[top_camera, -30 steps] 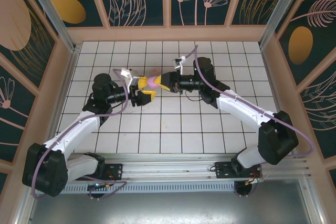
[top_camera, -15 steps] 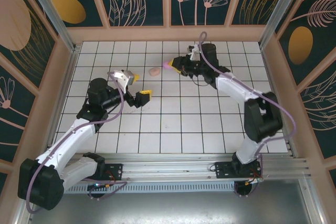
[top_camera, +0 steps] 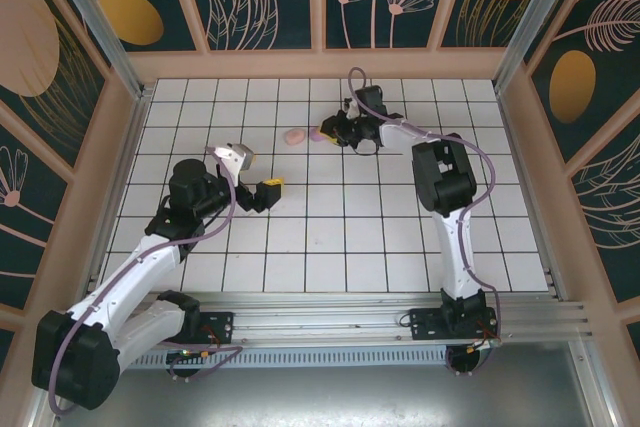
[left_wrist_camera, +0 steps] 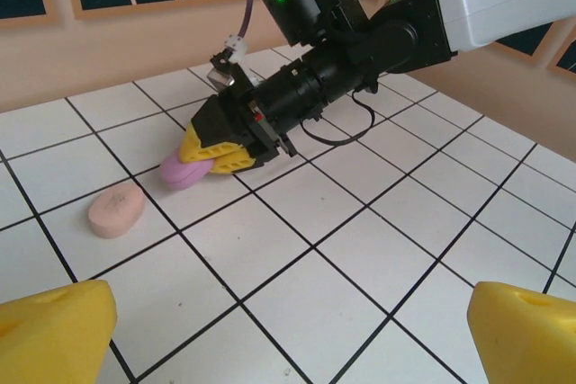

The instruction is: Insert wireless bluetooth earbuds into charging case

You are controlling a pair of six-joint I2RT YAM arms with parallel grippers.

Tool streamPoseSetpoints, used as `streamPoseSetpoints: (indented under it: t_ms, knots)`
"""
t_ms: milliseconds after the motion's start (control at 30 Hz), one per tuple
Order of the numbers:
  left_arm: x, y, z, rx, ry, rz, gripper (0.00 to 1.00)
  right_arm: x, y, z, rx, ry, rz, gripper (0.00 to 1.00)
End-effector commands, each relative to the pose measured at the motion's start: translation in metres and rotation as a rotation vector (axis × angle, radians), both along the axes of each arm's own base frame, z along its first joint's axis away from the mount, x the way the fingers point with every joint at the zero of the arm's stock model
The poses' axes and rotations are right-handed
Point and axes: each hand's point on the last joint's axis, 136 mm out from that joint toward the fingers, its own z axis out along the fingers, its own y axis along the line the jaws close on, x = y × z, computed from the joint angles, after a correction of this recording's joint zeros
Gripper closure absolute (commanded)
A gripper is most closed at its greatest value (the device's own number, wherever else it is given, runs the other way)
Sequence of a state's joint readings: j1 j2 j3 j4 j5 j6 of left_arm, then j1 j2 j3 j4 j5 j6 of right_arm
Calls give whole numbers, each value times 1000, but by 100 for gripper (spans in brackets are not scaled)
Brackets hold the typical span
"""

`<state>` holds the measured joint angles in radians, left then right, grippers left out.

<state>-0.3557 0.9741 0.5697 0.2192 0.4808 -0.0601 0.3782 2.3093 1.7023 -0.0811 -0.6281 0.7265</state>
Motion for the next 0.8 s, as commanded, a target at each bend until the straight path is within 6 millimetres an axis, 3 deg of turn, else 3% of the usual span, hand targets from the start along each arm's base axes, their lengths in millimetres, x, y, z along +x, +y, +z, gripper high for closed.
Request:
streamPoseSetpoints:
  t_ms: [0, 233, 367, 533, 767]
  knots:
    - [-2, 1, -1, 1, -3, 3, 1, 11, -10, -2, -18, -22, -1, 85]
    - [2, -3, -2, -6, -1, -8, 2, 8, -17, -29, -81, 8, 2, 80]
    - [2, -4, 0, -12, 1, -16, 2, 10, -20, -35, -80, 23, -7, 77]
    - [-1, -2, 3, -12, -9, -9, 1, 11, -23, -32, -100, 20, -17, 57]
    - [-4, 4, 6, -1, -27, 14, 2, 14, -36, -11, -180, -23, -54, 44]
